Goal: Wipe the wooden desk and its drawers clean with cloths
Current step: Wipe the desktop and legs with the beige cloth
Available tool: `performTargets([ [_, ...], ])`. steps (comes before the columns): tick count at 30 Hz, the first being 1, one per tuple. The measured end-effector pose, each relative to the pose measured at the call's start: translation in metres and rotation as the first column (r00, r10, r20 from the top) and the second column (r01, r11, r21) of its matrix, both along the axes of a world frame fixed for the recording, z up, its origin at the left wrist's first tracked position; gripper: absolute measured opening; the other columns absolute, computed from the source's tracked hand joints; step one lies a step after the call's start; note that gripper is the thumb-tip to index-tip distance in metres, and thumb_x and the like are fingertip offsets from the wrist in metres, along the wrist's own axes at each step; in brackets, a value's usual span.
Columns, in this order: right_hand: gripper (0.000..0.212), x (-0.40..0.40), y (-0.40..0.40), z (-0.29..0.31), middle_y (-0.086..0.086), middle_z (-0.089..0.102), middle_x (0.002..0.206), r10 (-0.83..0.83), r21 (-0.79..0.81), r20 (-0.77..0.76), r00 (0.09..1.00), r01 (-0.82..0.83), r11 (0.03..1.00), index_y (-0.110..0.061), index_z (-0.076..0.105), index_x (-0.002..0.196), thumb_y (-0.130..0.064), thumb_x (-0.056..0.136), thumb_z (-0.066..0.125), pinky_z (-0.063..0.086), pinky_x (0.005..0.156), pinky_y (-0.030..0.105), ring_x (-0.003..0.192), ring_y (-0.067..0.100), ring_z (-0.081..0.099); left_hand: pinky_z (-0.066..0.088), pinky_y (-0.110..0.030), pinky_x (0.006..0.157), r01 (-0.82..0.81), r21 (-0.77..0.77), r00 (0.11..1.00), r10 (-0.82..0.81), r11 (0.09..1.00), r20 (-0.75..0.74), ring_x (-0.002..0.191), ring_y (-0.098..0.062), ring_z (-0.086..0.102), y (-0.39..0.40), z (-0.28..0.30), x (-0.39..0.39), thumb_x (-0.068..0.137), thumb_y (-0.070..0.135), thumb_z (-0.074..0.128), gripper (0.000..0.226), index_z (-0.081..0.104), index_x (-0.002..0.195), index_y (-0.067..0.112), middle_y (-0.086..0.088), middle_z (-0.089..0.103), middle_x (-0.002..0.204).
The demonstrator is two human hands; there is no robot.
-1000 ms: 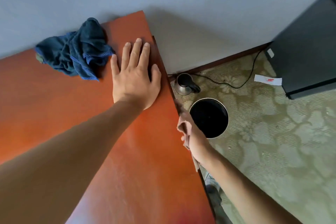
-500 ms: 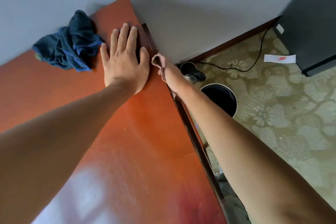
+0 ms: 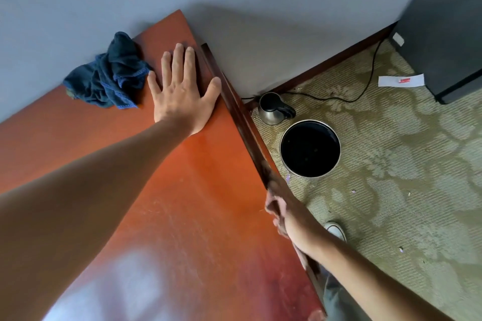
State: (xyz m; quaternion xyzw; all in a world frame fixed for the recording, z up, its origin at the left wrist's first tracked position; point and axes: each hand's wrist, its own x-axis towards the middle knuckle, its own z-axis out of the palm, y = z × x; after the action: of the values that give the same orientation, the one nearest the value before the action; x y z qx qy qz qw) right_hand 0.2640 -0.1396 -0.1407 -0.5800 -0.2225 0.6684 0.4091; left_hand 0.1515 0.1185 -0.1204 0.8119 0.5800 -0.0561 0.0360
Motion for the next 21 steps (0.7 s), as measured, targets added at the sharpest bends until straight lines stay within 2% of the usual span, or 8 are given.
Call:
performTargets([
  [2,0.032,0.002,0.042,-0.009,-0.018,0.054,0.064,-0.024,0.051,0.071,0.997,0.021,0.998,-0.018,0.043,0.141,-0.026,0.113,0.031,0.029,0.045,0.007,0.044,-0.006,0.035,-0.006,-0.056,0.128,0.012,0.005,1.0,-0.012,1.0,-0.004,0.16,-0.016,-0.014,-0.001,-0.001,0.0,0.096,0.072,0.014,0.085,-0.003,0.167,0.028,0.008,-0.012,0.174],
  [5,0.049,0.006,0.079,-0.015,-0.028,0.036,0.1,0.023,0.076,-0.014,1.0,-0.022,0.997,-0.003,0.024,0.157,-0.017,0.11,0.028,0.032,0.083,0.01,0.087,-0.012,0.036,-0.005,-0.057,0.128,0.0,0.002,0.999,0.0,1.0,-0.039,0.16,-0.018,-0.013,-0.003,0.001,0.003,0.098,0.071,0.012,0.083,-0.003,0.167,0.028,0.005,-0.014,0.174],
  [10,0.04,0.001,0.027,-0.018,-0.019,0.044,0.08,0.025,0.148,0.041,0.999,-0.031,0.988,-0.008,0.042,0.144,-0.025,0.11,0.031,0.033,0.054,0.016,0.061,-0.002,0.037,-0.006,-0.056,0.128,-0.046,-0.053,0.992,0.039,0.998,-0.119,0.159,-0.024,-0.019,-0.046,0.011,0.018,0.104,0.059,0.006,0.078,-0.005,0.166,0.013,-0.004,-0.021,0.172],
  [13,0.019,-0.003,-0.066,-0.01,-0.013,0.051,0.065,-0.002,0.004,-0.113,0.994,0.002,1.0,-0.034,0.048,0.108,-0.025,0.112,0.032,0.028,0.04,0.011,0.041,-0.001,0.033,-0.01,-0.053,0.128,0.25,-0.102,0.966,-0.256,0.963,-0.047,0.16,-0.027,-0.012,-0.127,0.008,0.032,0.104,0.06,0.015,0.077,0.021,0.165,0.013,-0.006,0.002,0.175],
  [14,0.021,-0.006,-0.102,-0.01,-0.014,0.052,0.073,-0.005,-0.033,-0.076,0.997,0.002,0.999,-0.037,0.05,0.106,-0.024,0.111,0.035,0.031,0.044,0.01,0.045,-0.002,0.037,-0.01,-0.055,0.127,0.365,-0.121,0.929,-0.371,0.923,-0.023,0.161,-0.028,-0.003,-0.154,0.007,0.032,0.103,0.062,0.015,0.074,0.042,0.157,0.018,-0.003,0.021,0.172],
  [16,0.029,-0.016,-0.158,-0.019,-0.018,0.059,0.088,-0.049,-0.073,-0.011,0.999,0.048,0.996,-0.03,0.054,0.133,-0.022,0.111,0.036,0.038,0.056,0.009,0.056,-0.006,0.048,-0.007,-0.057,0.127,0.437,-0.134,0.899,-0.436,0.89,0.037,0.154,-0.023,0.025,-0.182,0.005,0.032,0.102,0.062,0.017,0.07,0.077,0.116,0.028,0.01,0.061,0.145],
  [18,0.04,-0.026,-0.176,-0.013,-0.021,0.063,0.076,-0.043,-0.089,0.043,0.998,0.047,0.995,-0.026,0.044,0.147,-0.038,0.11,0.033,0.038,0.055,0.012,0.054,-0.003,0.047,-0.002,-0.054,0.128,0.354,-0.107,0.935,-0.349,0.929,0.063,0.134,-0.017,0.045,-0.188,0.002,0.035,0.101,0.057,0.024,0.068,0.078,0.078,0.023,0.013,0.074,0.104],
  [21,0.031,-0.027,-0.166,-0.005,-0.011,0.058,0.058,-0.055,0.012,0.154,0.987,0.054,0.998,-0.014,0.052,0.112,-0.039,0.111,0.034,0.035,0.042,0.015,0.039,0.003,0.04,0.002,-0.05,0.129,0.328,-0.001,0.944,-0.328,0.945,0.022,0.112,-0.021,0.055,-0.187,0.002,0.041,0.1,0.048,0.034,0.057,0.057,0.056,0.019,0.0,0.064,0.068],
])
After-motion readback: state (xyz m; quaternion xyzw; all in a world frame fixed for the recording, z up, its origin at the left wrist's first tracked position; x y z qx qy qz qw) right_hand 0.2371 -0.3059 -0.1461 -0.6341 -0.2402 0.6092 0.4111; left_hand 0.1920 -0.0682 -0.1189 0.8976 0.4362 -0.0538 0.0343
